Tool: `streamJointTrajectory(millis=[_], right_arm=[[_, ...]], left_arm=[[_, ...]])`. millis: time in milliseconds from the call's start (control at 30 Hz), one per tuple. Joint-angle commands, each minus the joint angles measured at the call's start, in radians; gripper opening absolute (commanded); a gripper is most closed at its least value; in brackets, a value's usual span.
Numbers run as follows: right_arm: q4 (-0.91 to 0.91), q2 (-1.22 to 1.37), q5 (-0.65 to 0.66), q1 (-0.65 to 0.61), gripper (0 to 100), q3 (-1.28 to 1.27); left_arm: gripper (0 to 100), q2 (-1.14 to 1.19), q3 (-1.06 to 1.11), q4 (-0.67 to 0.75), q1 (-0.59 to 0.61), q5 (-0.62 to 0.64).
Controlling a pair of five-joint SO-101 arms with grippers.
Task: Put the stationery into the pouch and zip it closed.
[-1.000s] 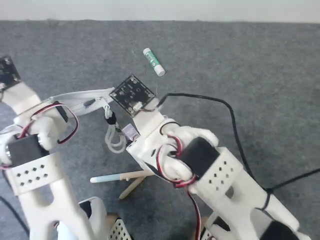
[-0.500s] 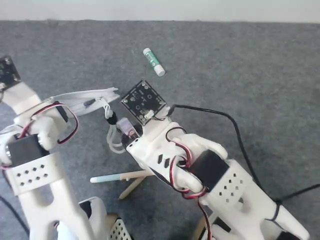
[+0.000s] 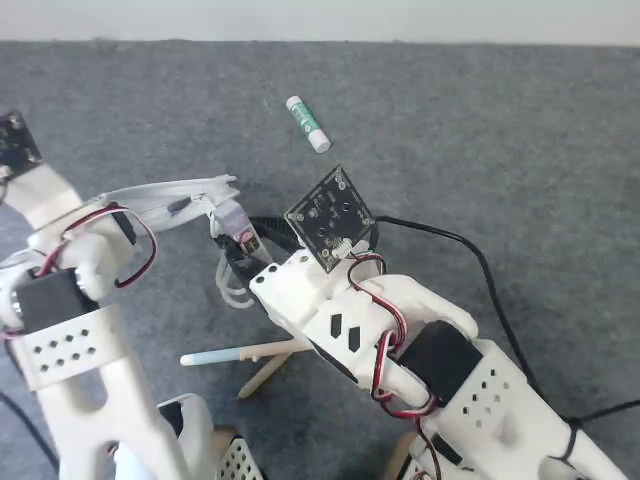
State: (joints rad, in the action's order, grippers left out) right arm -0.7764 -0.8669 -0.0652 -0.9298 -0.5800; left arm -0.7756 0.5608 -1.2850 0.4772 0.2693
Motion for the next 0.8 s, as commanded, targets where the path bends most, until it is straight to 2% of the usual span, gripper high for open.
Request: streamJointTrajectory(millis=[0, 433, 600, 767], right_arm=[[0.068, -0.048, 0.014, -0.007, 0.7, 0.000], [0.550, -0.180, 0.021, -0.008, 0.6, -0.244], [0.670, -0.191, 0.021, -0.005, 0.6, -0.347], [0.975, -0.185, 0.060, -0.005, 0.6, -0.528]], left_arm=[[1, -0.005, -0.001, 0.028, -0.009, 0.014], [1, -0.005, -0.001, 0.026, -0.009, 0.012], [1, -0.006, -0.004, 0.021, -0.080, -0.018], [1, -0.006, -0.022, 0.012, -0.118, -0.017]])
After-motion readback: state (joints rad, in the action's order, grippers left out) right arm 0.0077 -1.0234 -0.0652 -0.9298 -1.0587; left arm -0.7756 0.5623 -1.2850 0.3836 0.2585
